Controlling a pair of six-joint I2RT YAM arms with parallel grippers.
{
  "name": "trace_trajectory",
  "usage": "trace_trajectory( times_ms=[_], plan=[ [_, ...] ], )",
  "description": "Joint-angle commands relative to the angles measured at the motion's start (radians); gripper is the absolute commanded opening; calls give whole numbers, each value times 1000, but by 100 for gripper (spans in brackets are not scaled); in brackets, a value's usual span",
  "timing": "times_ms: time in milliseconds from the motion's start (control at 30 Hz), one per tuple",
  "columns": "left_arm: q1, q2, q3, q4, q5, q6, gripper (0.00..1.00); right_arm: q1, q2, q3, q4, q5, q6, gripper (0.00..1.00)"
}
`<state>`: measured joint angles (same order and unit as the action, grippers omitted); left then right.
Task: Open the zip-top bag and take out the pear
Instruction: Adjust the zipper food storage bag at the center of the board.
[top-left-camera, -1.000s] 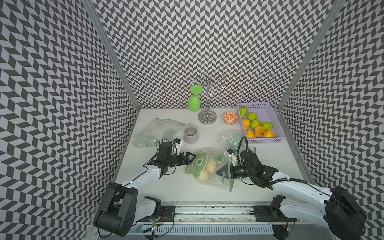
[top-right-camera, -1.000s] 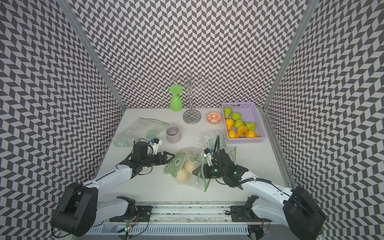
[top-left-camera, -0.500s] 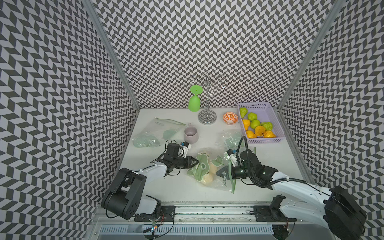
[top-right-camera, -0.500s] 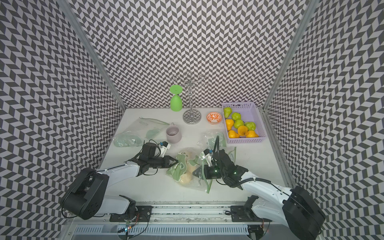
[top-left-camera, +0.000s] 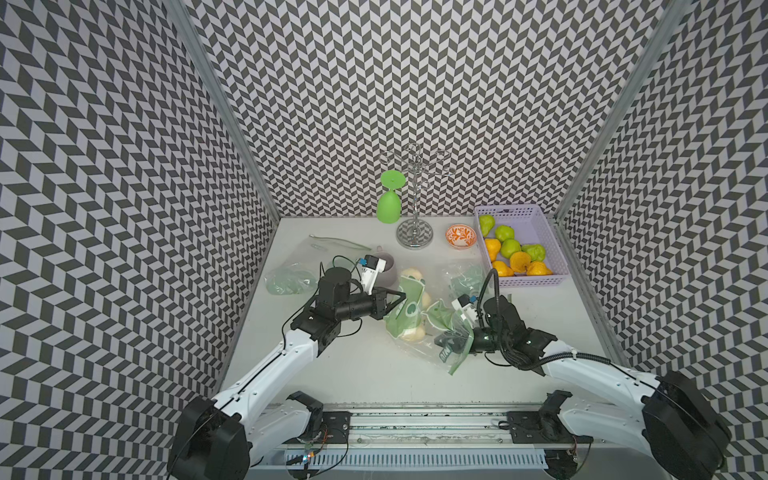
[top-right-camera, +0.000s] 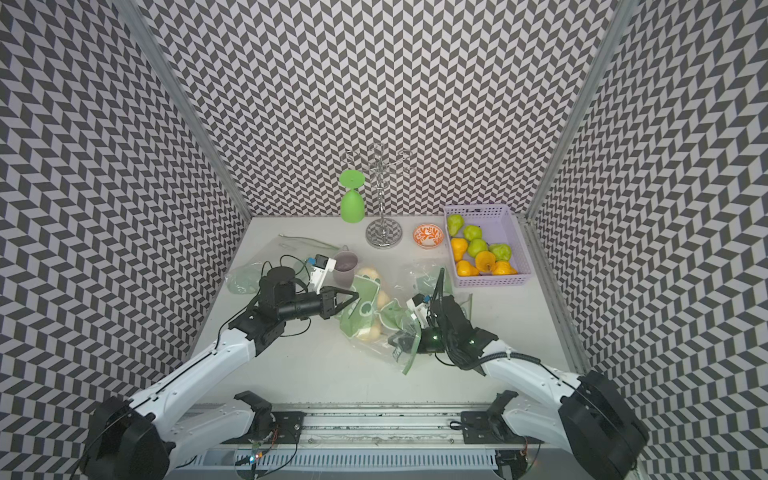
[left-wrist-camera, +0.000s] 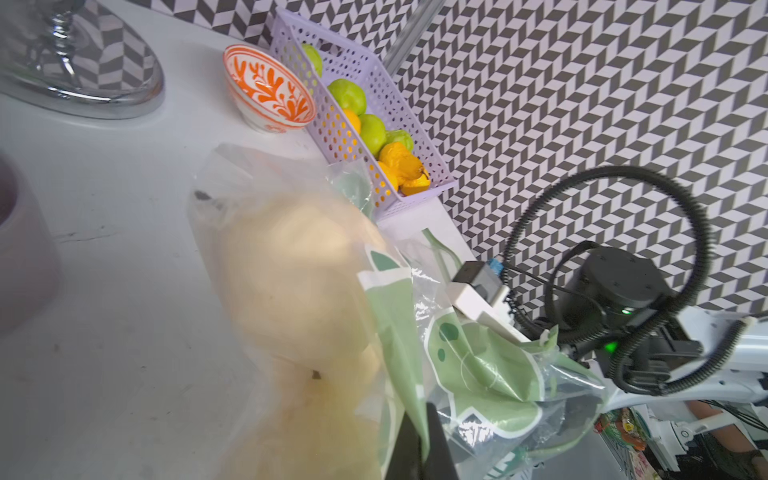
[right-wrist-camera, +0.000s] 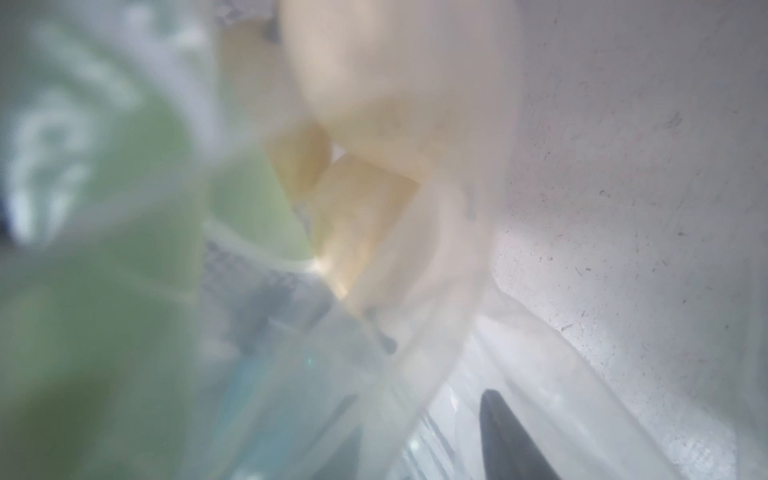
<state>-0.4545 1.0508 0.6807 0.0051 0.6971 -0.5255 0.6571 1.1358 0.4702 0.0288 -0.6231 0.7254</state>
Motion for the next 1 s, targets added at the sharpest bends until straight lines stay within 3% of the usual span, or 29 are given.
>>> trace_trajectory(
  times_ms=[0,467,967],
  plan=[
    [-10,-18,-28,-22,-3,-39,0,-19,18,3,97,-37,-20,58],
    [-29,-118,-32,132,73,-233,0,-40,153,-52,274,-217,-122,74],
    [-70,-127,-159,415,32,-393,0,-35,195,-98,426,-369,-167,83]
  ],
)
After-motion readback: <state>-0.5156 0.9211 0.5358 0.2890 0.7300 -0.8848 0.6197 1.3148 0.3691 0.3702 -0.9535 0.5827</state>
